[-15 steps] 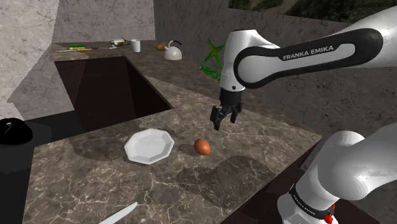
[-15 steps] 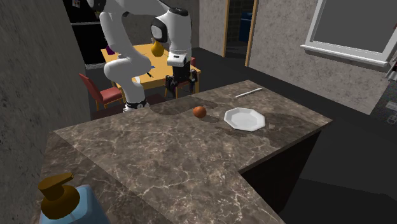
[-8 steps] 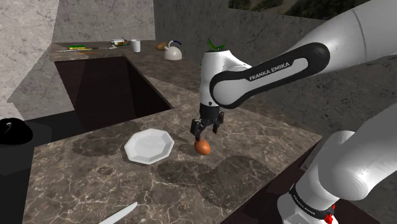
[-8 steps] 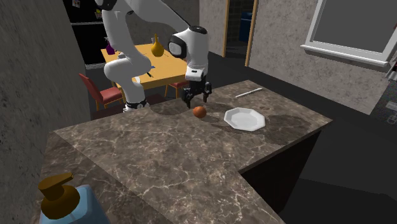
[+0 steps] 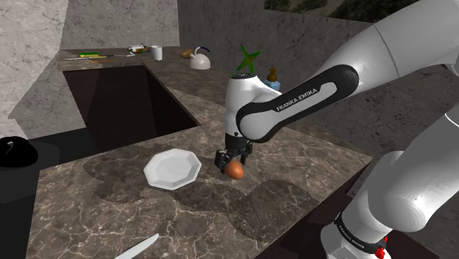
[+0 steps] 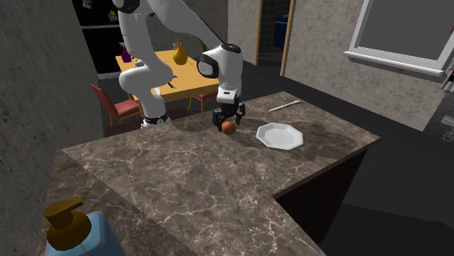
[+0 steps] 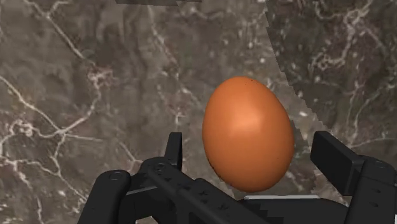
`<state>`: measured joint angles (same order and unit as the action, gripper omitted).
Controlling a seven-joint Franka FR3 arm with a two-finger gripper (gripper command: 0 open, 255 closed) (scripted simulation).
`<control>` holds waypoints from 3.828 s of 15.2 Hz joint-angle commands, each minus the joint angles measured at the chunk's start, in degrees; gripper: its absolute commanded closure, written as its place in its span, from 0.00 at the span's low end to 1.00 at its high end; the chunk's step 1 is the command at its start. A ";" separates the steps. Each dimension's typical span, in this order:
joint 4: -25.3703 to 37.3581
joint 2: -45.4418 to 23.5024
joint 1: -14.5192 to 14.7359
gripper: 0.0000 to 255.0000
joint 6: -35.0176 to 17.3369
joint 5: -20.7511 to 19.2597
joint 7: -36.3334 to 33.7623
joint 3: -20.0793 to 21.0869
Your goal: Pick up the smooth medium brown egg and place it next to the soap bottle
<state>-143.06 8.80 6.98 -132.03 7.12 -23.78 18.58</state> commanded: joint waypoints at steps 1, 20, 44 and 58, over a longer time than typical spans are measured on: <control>-0.40 -1.00 -0.02 0.00 -1.41 -0.23 -0.21 0.14; 0.18 0.19 0.02 1.00 0.33 0.05 -0.02 0.01; 11.03 9.61 0.10 1.00 20.42 1.06 0.72 -1.85; 20.40 11.23 -0.16 1.00 31.39 0.71 0.41 -2.75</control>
<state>-123.62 20.17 6.81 -101.48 7.88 -23.20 15.78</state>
